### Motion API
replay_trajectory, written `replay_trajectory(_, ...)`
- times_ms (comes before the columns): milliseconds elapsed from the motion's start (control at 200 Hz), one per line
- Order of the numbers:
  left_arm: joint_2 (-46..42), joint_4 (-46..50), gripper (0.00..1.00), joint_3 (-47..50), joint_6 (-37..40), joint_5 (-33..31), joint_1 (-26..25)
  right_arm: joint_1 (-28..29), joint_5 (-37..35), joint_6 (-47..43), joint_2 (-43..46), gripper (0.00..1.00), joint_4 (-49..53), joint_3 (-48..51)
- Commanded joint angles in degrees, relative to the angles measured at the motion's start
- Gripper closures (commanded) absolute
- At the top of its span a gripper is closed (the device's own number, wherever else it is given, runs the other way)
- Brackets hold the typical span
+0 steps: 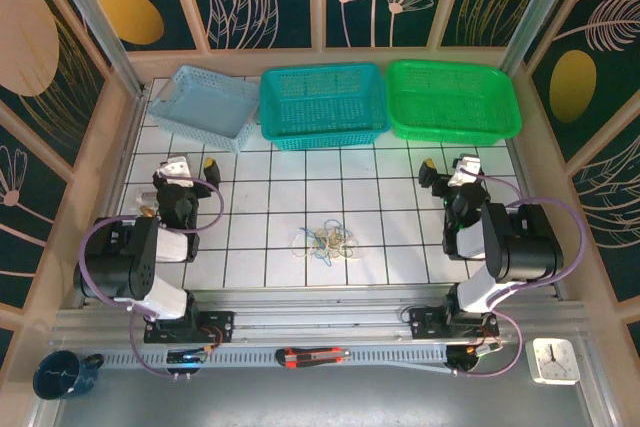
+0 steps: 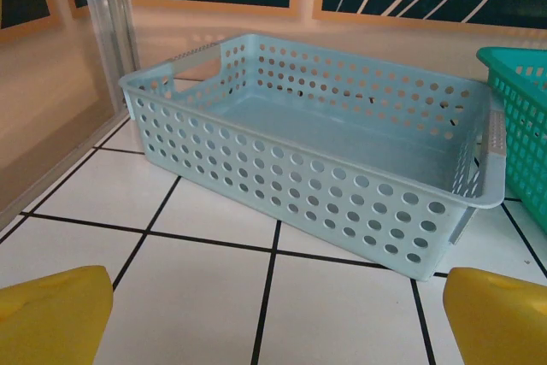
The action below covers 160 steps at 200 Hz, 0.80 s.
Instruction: Untangle the cables
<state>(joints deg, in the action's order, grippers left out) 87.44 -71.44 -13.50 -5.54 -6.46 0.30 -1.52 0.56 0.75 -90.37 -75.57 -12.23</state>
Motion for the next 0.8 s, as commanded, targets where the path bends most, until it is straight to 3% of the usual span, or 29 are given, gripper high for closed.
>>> replay_trajectory(0,-0.2,-2.9,0.01,0.5,0.8,0.7,0.0,-0.3,0.8,0.0,0.6,0.01,-0.4,-0.5)
replay_trajectory(796,-0.1,-3.2,0.01,0.6,-0.4,-2.4,0.1,-0.4,1.0,0.3,0.7,0.01,-0.3,-0.5)
